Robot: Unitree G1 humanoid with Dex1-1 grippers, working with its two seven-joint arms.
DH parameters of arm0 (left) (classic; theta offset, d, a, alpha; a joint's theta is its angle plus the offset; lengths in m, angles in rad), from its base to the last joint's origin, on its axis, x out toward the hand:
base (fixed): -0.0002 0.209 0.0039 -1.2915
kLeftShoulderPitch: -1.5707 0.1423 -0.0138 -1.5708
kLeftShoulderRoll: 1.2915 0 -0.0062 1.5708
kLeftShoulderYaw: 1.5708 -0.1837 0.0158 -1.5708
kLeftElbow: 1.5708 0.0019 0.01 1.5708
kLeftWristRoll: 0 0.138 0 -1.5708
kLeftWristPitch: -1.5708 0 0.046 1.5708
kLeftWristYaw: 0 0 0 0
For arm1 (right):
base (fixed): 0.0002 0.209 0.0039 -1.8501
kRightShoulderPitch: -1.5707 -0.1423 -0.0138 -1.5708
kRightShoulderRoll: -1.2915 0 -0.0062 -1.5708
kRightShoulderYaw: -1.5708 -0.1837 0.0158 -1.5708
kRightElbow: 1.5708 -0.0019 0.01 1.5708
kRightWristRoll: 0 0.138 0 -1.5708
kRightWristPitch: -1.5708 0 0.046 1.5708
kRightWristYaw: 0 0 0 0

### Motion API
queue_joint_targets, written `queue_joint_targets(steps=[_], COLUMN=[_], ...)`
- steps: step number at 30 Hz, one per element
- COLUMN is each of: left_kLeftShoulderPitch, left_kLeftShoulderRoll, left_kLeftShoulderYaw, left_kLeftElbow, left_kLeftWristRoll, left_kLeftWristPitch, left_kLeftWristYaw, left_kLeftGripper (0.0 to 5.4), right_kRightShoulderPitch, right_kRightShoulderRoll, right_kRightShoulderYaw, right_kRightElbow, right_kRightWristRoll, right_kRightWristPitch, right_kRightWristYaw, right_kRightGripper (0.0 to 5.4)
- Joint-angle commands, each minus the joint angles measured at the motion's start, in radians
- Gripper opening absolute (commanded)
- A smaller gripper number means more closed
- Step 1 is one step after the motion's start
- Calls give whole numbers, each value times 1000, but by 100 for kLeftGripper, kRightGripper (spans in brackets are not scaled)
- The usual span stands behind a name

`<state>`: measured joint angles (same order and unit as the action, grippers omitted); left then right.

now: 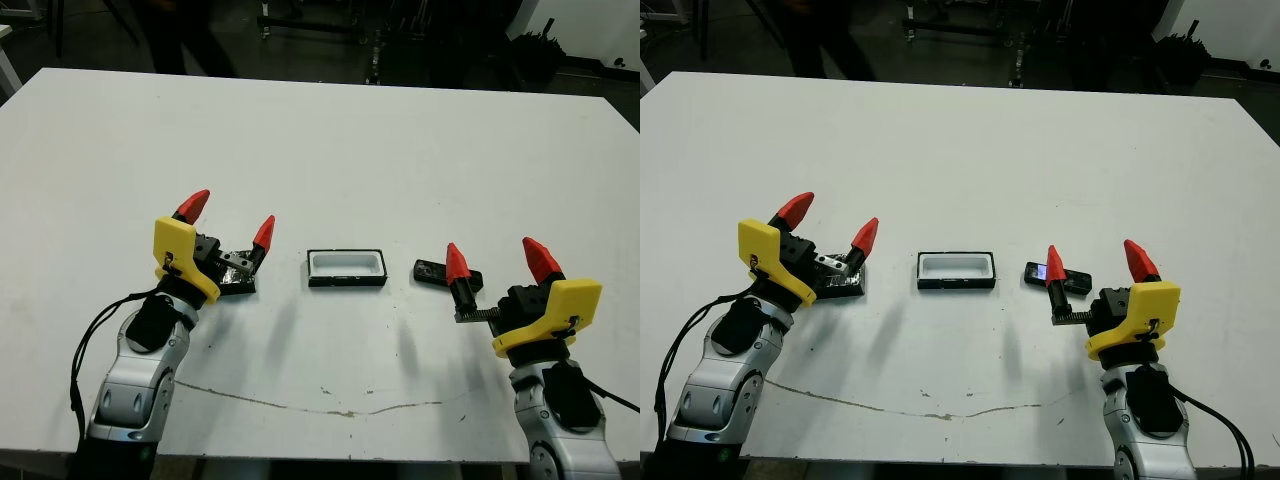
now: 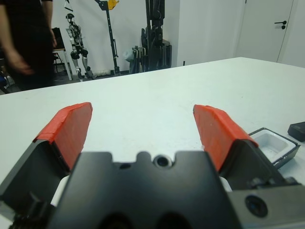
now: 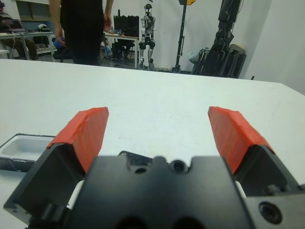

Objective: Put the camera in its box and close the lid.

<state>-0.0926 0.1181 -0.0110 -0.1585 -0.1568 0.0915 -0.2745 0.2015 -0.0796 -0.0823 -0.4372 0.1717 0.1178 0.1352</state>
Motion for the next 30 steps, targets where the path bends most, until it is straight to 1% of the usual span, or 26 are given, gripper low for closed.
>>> queue_joint_targets(steps=[1, 7, 10, 12, 14, 18, 19, 21, 23, 24, 26, 30], left_kLeftShoulderPitch=[-1, -5, -8, -10, -10, -8, -8, -8, -8, -7, -6, -4], left_kLeftShoulderRoll=[7, 9, 9, 8, 8, 7, 7, 8, 9, 10, 10, 6], left_kLeftShoulderYaw=[0, -3, -4, -4, -2, -4, -4, -5, -6, -7, -6, -5], left_kLeftElbow=[-7, -4, -4, -8, -7, -13, -13, -12, -12, -13, -13, -13], left_kLeftWristRoll=[4, 3, 2, 0, -2, 5, 6, 5, 7, 9, 9, 7], left_kLeftWristPitch=[15, 14, 14, 17, 15, 23, 24, 23, 21, 21, 22, 27], left_kLeftWristYaw=[6, -1, -3, -1, -1, 7, 8, 7, 7, 8, 9, 13], left_kLeftGripper=[538, 538, 538, 538, 538, 538, 538, 538, 538, 538, 538, 538], right_kRightShoulderPitch=[-8, -11, -20, -42, -80, -184, -211, -267, -327, -366, -447, -623], right_kRightShoulderRoll=[-5, -15, -37, -87, -165, -364, -403, -487, -571, -611, -667, -719], right_kRightShoulderYaw=[-3, -8, -33, -70, -123, -204, -216, -223, -217, -204, -162, -57], right_kRightElbow=[4, 9, 3, 1, 10, 55, 73, 113, 163, 212, 326, 588], right_kRightWristRoll=[4, 16, 33, 61, 115, 204, 224, 238, 258, 262, 250, 209], right_kRightWristPitch=[8, 19, 32, 44, 68, 138, 149, 165, 203, 199, 160, 81], right_kRightWristYaw=[-1, 8, 21, 63, 134, 303, 341, 418, 502, 562, 685, 919], right_kRightGripper=[540, 540, 540, 540, 540, 540, 540, 540, 540, 540, 540, 540])
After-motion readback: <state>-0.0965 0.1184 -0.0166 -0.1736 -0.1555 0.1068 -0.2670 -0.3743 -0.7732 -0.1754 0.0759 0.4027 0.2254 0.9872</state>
